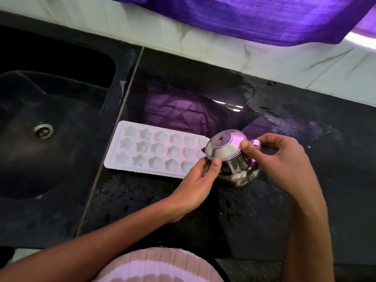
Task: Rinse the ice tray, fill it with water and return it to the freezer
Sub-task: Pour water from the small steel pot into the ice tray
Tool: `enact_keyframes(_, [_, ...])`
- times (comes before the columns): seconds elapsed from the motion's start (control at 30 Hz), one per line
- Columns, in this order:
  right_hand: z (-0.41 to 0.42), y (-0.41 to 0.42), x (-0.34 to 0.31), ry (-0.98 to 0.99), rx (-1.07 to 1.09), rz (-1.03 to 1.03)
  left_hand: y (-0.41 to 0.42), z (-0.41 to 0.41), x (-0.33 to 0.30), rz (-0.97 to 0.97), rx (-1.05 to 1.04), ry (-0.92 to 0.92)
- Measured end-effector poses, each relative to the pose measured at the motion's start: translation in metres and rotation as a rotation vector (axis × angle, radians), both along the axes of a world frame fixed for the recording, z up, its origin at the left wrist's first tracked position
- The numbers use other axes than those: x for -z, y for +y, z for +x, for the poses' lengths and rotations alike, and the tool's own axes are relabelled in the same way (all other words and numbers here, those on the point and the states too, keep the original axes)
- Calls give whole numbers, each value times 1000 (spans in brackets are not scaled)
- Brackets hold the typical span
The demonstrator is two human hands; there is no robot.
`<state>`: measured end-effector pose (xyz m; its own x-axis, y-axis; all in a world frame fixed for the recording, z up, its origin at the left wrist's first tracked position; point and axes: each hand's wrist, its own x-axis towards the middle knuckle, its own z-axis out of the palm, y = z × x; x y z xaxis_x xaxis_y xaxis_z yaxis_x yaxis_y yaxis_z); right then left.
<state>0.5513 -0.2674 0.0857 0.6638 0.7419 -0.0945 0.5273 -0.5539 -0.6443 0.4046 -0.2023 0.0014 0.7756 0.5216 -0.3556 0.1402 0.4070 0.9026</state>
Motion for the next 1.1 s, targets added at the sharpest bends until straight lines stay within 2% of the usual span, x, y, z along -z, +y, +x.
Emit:
enact_keyframes(0.53, [-5, -5, -10, 9, 1, 77, -5, -3, -16, 128, -16, -56])
enact_keyframes(0.83, [-9, -12, -2, 109, 7, 208, -12, -5, -18, 183, -58, -116])
enact_keyframes(1.1, [-7, -13, 0, 81, -66, 139, -20, -7, -10, 144, 3, -77])
